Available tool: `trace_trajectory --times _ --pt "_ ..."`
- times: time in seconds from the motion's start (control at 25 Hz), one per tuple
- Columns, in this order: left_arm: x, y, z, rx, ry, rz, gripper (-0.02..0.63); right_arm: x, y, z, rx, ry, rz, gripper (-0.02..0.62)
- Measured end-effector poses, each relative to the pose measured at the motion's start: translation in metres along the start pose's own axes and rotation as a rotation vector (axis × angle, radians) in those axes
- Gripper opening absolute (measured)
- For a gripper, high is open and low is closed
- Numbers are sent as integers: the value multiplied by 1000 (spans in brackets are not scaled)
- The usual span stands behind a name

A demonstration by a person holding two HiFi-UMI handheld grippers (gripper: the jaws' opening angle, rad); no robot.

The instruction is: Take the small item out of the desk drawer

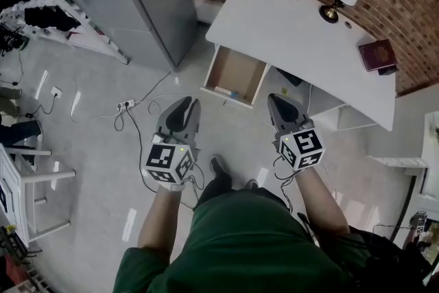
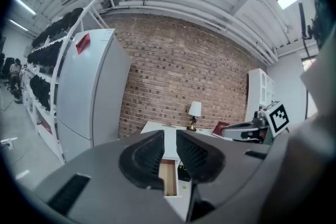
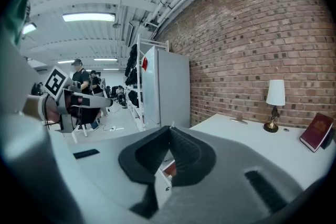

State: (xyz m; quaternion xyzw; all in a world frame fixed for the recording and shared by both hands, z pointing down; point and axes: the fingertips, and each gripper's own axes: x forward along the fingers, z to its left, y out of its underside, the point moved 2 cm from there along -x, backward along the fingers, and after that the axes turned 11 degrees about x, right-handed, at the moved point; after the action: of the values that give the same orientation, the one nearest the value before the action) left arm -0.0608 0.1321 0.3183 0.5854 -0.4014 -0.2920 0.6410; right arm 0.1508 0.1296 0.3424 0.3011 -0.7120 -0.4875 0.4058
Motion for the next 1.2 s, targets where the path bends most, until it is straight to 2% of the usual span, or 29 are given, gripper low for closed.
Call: trace_trajectory --times 0.36,0.6,1.0,1.2 --pt "19 27 50 -48 35 31 66 46 14 2 -22 53 84 5" --pt "33 45 63 -57 44 68 66 69 27 -4 -30 60 135 5" --pt "73 53 73 2 10 122 66 120 42 -29 -48 -5 177 6" --pt "108 63 76 9 -8 177 66 154 59 -49 -47 -72 243 12"
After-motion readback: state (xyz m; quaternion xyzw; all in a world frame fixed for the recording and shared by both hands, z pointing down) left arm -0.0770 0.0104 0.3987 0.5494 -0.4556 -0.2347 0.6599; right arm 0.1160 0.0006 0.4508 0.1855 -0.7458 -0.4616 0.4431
